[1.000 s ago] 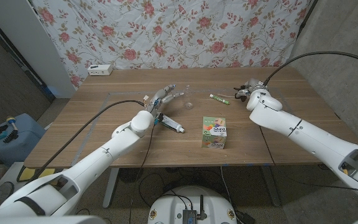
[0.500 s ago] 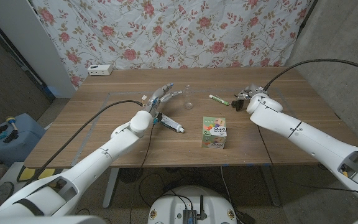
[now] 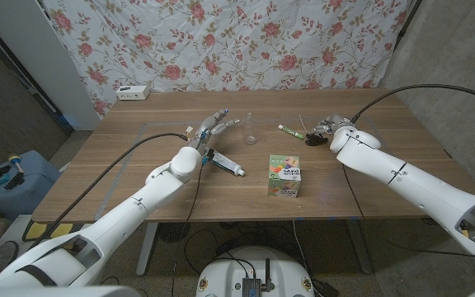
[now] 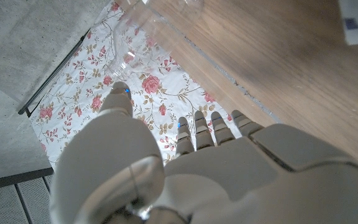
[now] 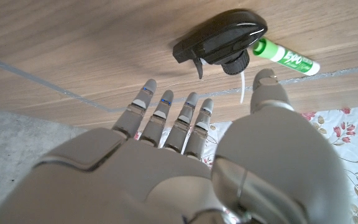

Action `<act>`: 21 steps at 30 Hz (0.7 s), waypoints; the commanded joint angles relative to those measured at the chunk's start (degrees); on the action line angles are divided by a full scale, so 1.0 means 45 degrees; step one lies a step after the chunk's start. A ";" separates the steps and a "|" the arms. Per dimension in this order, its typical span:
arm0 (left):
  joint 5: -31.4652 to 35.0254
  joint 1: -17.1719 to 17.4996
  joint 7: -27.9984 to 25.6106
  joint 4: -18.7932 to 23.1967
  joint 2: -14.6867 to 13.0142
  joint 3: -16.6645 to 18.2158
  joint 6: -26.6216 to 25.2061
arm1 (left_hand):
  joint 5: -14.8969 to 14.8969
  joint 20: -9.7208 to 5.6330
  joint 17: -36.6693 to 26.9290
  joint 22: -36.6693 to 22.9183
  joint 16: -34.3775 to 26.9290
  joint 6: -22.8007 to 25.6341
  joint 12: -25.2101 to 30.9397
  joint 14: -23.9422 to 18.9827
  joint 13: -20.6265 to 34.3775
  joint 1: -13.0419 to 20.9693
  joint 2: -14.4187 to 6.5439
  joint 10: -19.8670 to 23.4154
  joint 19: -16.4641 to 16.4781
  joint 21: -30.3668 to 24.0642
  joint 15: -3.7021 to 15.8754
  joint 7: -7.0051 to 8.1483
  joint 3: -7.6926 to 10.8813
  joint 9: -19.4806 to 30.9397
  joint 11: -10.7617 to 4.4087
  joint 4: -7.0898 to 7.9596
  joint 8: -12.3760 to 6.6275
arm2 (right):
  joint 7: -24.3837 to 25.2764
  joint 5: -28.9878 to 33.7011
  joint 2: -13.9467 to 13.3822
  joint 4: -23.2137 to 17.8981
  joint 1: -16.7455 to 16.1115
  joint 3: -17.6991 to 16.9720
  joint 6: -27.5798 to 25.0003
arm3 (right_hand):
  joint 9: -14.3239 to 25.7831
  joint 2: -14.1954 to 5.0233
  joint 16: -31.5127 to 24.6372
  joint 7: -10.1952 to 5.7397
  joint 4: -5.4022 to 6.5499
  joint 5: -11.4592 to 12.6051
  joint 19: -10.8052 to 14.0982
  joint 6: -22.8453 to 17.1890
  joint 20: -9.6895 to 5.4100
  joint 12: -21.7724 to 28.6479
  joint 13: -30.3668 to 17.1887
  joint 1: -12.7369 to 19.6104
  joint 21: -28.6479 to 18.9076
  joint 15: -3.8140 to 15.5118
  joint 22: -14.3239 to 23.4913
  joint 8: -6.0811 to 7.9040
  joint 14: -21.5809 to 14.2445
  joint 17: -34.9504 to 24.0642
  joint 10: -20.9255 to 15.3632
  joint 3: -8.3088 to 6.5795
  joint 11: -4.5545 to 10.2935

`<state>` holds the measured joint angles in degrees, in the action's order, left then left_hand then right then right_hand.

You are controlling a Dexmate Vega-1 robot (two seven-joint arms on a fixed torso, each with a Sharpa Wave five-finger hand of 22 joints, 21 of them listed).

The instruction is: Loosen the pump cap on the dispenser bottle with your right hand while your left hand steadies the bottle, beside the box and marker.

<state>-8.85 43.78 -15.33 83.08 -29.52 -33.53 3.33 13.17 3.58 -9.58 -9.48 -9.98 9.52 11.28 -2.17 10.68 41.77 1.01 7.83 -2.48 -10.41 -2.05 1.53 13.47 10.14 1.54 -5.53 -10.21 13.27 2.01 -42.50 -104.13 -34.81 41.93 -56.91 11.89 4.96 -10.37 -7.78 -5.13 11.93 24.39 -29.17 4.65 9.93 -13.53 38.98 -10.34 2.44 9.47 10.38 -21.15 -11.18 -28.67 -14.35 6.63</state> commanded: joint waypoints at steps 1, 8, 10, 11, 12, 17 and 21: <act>-0.0228 0.0112 0.0253 -0.0032 -0.0160 0.0177 0.0313 | 0.0029 -0.0016 -0.0011 -0.0068 -0.0003 -0.0030 0.0021 0.0075 0.0033 -0.0126 -0.0044 -0.0099 0.0004 -0.0038 -0.0042 -0.0019 -0.0037 -0.0001 0.0069 0.0098 -0.0018 | 0.0194 -0.0716 -0.0622 -0.0584 -0.0696 -0.0700 0.1503 | 0.0049 0.0132 0.0030 0.0225 0.0137 0.0207 -0.0261 0.0561 -0.0074 0.0005 0.0048 -0.0541 0.0031 0.0651 0.0035 -0.0005 0.0608 -0.0031 0.0647 0.0248 -0.0170; -0.0591 0.0219 0.0586 -0.0177 -0.0253 0.0361 0.0774 | -0.0025 0.0046 -0.0055 -0.0077 -0.0028 -0.0183 0.0001 0.0206 0.0040 -0.0605 -0.0454 -0.0260 0.0002 -0.0061 -0.0053 -0.0052 -0.0105 0.0008 0.0147 0.0438 -0.0003 | 0.0576 -0.0975 -0.0735 -0.0816 -0.1250 -0.1282 0.2562 | 0.0031 0.0031 -0.0018 0.0406 0.0353 0.0362 -0.0674 0.1256 -0.0467 0.0075 0.0137 -0.1119 0.0055 0.0376 0.0033 0.0015 0.1270 -0.0037 0.1292 0.0442 -0.0514; -0.0649 0.0222 0.0646 -0.0315 -0.0240 0.0403 0.1027 | -0.0069 0.0093 -0.0075 -0.0081 -0.0059 -0.0198 0.0017 0.0220 0.0043 -0.0877 -0.0781 -0.0278 0.0041 -0.0084 -0.0101 -0.0082 -0.0103 0.0010 0.0146 0.0653 -0.0018 | 0.0691 -0.1055 -0.0693 -0.0813 -0.1375 -0.1434 0.2843 | 0.0027 -0.0012 -0.0039 0.0425 0.0408 0.0366 -0.0704 0.1336 -0.0568 0.0086 0.0148 -0.1230 0.0046 0.0382 0.0033 0.0014 0.1318 -0.0048 0.1345 0.0469 -0.0585; -0.0666 0.0224 0.0651 -0.0330 -0.0243 0.0421 0.1049 | -0.0079 0.0087 -0.0068 -0.0081 -0.0056 -0.0201 0.0021 0.0224 0.0043 -0.0894 -0.0797 -0.0275 0.0084 -0.0102 -0.0106 -0.0093 -0.0107 0.0010 0.0147 0.0661 -0.0019 | 0.0696 -0.1097 -0.0720 -0.0807 -0.1443 -0.1502 0.3088 | 0.0024 -0.0073 -0.0048 0.0437 0.0461 0.0369 -0.0753 0.1391 -0.0687 0.0100 0.0159 -0.1328 0.0045 0.0365 0.0032 0.0025 0.1395 -0.0058 0.1390 0.0489 -0.0607; -0.0687 0.0205 0.0721 -0.0405 -0.0247 0.0427 0.1173 | -0.0083 0.0100 -0.0064 -0.0081 -0.0048 -0.0202 0.0020 0.0240 0.0043 -0.0902 -0.0809 -0.0282 0.0099 -0.0107 -0.0095 -0.0094 -0.0107 0.0010 0.0148 0.0665 -0.0020 | 0.0751 -0.1162 -0.0706 -0.0784 -0.1534 -0.1607 0.3336 | 0.0021 -0.0121 -0.0064 0.0417 0.0512 0.0365 -0.0834 0.1440 -0.0777 0.0114 0.0169 -0.1428 0.0058 0.0352 0.0032 0.0033 0.1441 -0.0066 0.1419 0.0512 -0.0639; -0.0817 0.0125 0.0943 -0.0729 -0.0201 0.0495 0.1682 | -0.0111 0.0105 -0.0050 -0.0082 -0.0049 -0.0188 0.0028 0.0236 0.0042 -0.0965 -0.0894 -0.0284 0.0159 -0.0129 -0.0082 -0.0108 -0.0109 0.0010 0.0134 0.0703 -0.0033 | 0.1016 -0.1484 -0.0565 -0.0557 -0.1944 -0.2082 0.4520 | -0.0013 -0.0231 -0.0092 -0.0531 0.0558 0.0359 -0.1031 0.1851 -0.1032 0.0157 0.0276 -0.1695 0.0002 0.0360 0.0027 0.0063 0.1784 -0.0007 0.1750 0.0634 -0.0738; -0.0996 0.0040 0.1165 -0.1041 -0.0142 0.0580 0.2113 | -0.0144 0.0133 -0.0057 -0.0084 -0.0057 -0.0149 0.0041 0.0243 0.0042 -0.1086 -0.1078 -0.0277 0.0224 -0.0150 -0.0096 -0.0138 -0.0088 0.0011 0.0135 0.0801 -0.0054 | 0.1083 -0.1725 -0.0500 -0.0219 -0.2254 -0.2364 0.5671 | -0.0046 -0.0301 -0.0066 0.0367 0.0533 0.0368 -0.1148 0.2039 -0.1316 0.0149 0.0349 -0.1786 -0.0005 0.0307 0.0024 0.0087 0.2061 0.0039 0.1971 0.0697 -0.0757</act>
<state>-11.56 44.50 -12.24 81.09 -30.47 -31.81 8.41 12.78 4.10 -9.75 -9.75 -9.98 8.87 11.27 -1.43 10.81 37.03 -3.27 6.68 -1.95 -10.82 -2.36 1.32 12.88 10.14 2.06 -2.49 -10.21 16.52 -3.00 -45.21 -107.00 -41.20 35.19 -42.46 11.71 3.65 -10.37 -7.32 -2.64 13.36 19.16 -20.39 -0.62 10.21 -11.97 31.26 -10.35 2.25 9.47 10.38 -12.66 -10.94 -20.61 -11.40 3.09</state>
